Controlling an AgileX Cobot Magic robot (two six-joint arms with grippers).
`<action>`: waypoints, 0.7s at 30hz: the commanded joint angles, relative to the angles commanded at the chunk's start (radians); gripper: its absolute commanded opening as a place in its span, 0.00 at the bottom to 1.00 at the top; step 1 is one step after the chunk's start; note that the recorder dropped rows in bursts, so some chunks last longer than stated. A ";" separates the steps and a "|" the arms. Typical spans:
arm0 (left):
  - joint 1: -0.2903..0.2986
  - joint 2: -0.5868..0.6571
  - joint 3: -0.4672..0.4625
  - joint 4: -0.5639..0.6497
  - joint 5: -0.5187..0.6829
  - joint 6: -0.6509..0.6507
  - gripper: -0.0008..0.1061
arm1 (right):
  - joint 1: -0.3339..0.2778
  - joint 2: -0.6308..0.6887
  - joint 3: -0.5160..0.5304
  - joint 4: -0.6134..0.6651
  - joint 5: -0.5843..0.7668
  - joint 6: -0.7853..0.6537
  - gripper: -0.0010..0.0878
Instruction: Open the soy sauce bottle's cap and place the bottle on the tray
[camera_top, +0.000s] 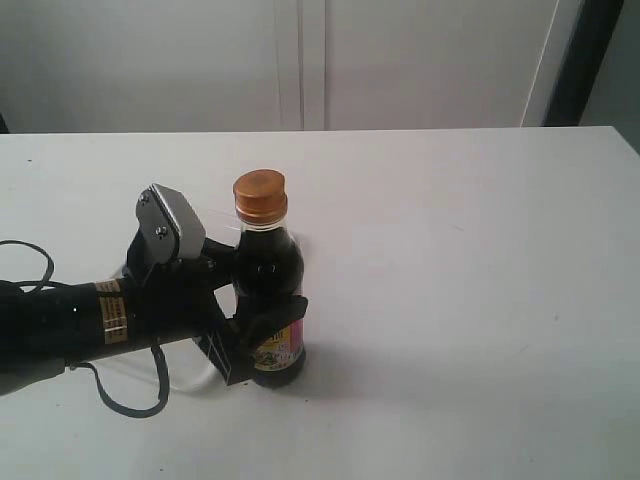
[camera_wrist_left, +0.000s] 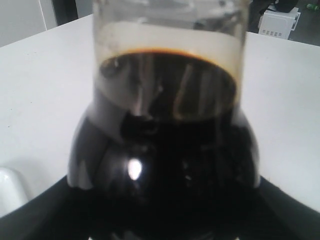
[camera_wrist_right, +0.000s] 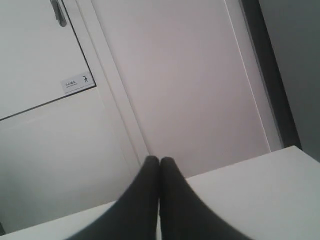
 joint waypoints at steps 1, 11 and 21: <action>0.000 0.000 0.000 0.000 0.000 0.000 0.01 | 0.000 0.018 -0.017 -0.007 0.006 -0.020 0.01; 0.000 0.000 0.000 0.000 -0.011 0.000 0.01 | 0.000 0.310 -0.215 -0.010 0.056 -0.277 0.01; 0.000 0.000 0.000 0.000 -0.011 0.000 0.01 | 0.065 0.576 -0.248 -0.194 -0.084 -0.332 0.01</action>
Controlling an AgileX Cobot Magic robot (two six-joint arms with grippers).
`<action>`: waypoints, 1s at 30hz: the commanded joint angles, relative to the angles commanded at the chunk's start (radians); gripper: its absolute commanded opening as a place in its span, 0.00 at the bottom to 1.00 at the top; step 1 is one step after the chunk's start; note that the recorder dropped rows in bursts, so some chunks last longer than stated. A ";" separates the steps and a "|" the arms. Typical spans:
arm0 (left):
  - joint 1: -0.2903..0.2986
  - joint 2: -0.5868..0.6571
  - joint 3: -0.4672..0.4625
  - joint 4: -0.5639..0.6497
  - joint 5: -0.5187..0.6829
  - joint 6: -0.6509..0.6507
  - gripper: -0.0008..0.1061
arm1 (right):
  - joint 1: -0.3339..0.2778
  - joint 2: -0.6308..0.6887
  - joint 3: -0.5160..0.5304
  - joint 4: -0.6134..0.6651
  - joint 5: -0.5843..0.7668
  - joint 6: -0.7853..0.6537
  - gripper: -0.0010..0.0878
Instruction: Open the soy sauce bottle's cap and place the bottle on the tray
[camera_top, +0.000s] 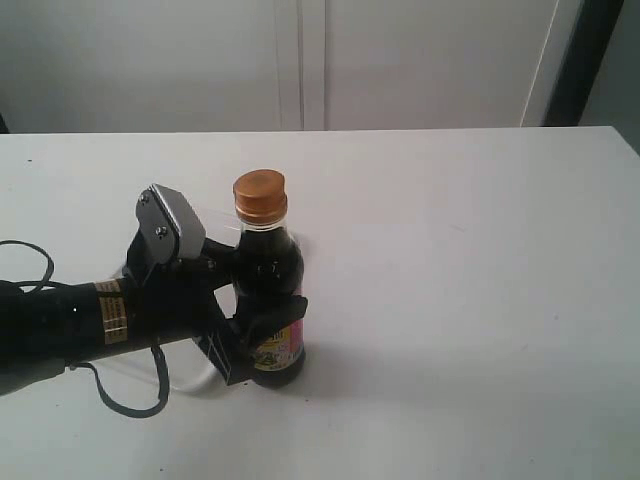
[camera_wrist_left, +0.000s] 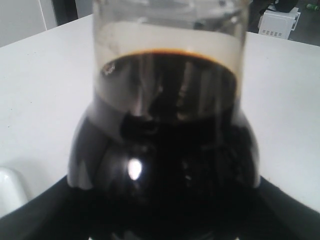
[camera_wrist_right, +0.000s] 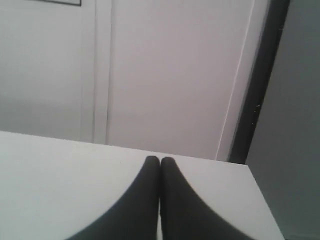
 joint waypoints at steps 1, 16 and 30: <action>0.000 0.000 0.000 0.000 0.000 0.000 0.01 | 0.014 0.026 0.000 -0.020 -0.018 0.000 0.01; 0.000 0.000 0.000 0.000 0.002 0.000 0.01 | 0.236 0.334 0.000 -0.033 -0.229 -0.105 0.01; 0.000 0.000 0.000 0.000 0.004 0.000 0.01 | 0.498 0.595 -0.047 0.515 -0.434 -0.731 0.01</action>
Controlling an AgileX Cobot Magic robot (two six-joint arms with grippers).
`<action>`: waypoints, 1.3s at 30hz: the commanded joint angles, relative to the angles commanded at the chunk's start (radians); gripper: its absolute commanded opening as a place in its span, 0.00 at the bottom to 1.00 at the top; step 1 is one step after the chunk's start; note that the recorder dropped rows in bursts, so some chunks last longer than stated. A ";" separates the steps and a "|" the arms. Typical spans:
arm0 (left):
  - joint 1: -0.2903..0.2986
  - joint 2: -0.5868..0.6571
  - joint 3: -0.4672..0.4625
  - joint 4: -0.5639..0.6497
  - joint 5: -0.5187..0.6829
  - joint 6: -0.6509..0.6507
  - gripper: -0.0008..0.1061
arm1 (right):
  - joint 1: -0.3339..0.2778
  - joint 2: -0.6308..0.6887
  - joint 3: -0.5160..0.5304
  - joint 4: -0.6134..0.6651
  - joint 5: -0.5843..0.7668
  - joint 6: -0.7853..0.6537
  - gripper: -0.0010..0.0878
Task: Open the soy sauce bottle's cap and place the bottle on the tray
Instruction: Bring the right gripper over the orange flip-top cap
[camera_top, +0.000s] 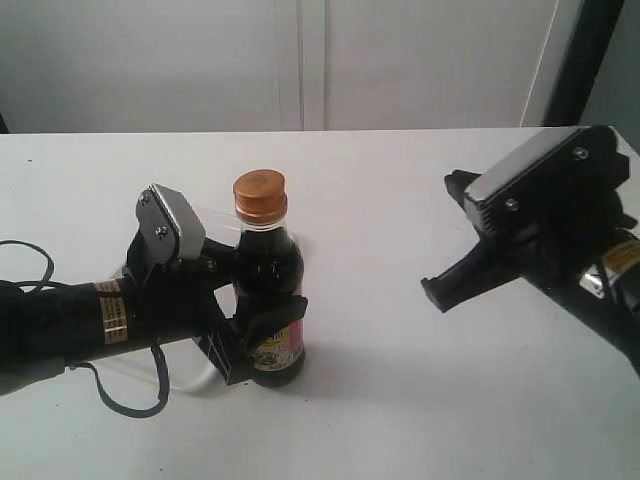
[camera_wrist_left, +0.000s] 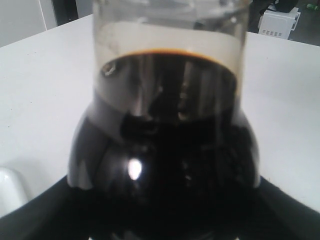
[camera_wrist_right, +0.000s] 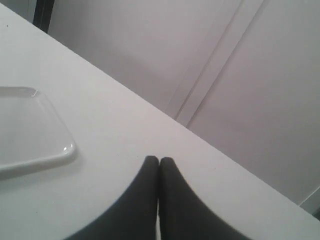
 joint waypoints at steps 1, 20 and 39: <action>0.000 0.000 0.000 0.000 0.000 0.000 0.01 | 0.026 0.012 -0.017 0.033 0.000 -0.056 0.01; 0.000 0.000 0.000 0.000 0.064 0.000 0.01 | 0.264 0.231 -0.244 0.488 0.014 -0.722 0.01; 0.000 0.000 0.000 0.000 0.045 -0.003 0.01 | 0.336 0.307 -0.382 0.522 0.025 -0.725 0.01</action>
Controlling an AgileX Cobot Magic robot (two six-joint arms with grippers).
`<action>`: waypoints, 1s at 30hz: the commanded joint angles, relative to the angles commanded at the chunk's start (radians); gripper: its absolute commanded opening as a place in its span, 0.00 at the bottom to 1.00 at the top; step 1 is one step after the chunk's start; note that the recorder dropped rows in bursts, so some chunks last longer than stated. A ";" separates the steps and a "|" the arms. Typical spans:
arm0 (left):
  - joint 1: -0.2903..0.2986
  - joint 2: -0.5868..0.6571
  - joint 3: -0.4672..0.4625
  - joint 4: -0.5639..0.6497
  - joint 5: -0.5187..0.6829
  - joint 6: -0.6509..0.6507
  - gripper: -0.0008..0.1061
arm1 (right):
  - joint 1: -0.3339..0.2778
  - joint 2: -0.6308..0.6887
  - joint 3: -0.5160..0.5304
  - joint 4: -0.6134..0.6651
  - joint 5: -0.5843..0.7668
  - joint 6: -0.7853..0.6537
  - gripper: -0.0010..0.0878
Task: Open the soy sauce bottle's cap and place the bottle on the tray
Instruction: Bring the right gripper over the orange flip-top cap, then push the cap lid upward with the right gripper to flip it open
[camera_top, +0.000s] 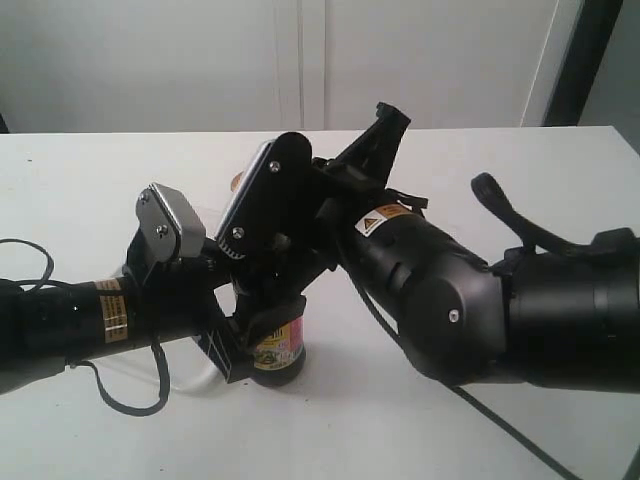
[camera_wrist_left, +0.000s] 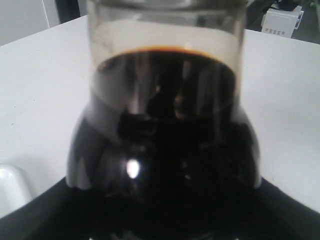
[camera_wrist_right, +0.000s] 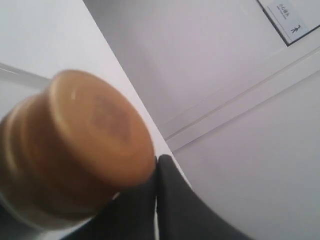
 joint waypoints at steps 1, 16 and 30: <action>0.000 0.000 0.000 0.000 0.000 0.000 0.01 | 0.002 0.000 -0.002 0.000 0.001 0.000 0.01; 0.000 0.000 0.000 0.000 0.004 0.002 0.01 | 0.021 0.000 -0.106 0.044 0.009 0.000 0.01; 0.000 0.000 0.000 -0.006 0.008 0.002 0.01 | 0.019 -0.081 -0.129 0.483 -0.053 0.120 0.01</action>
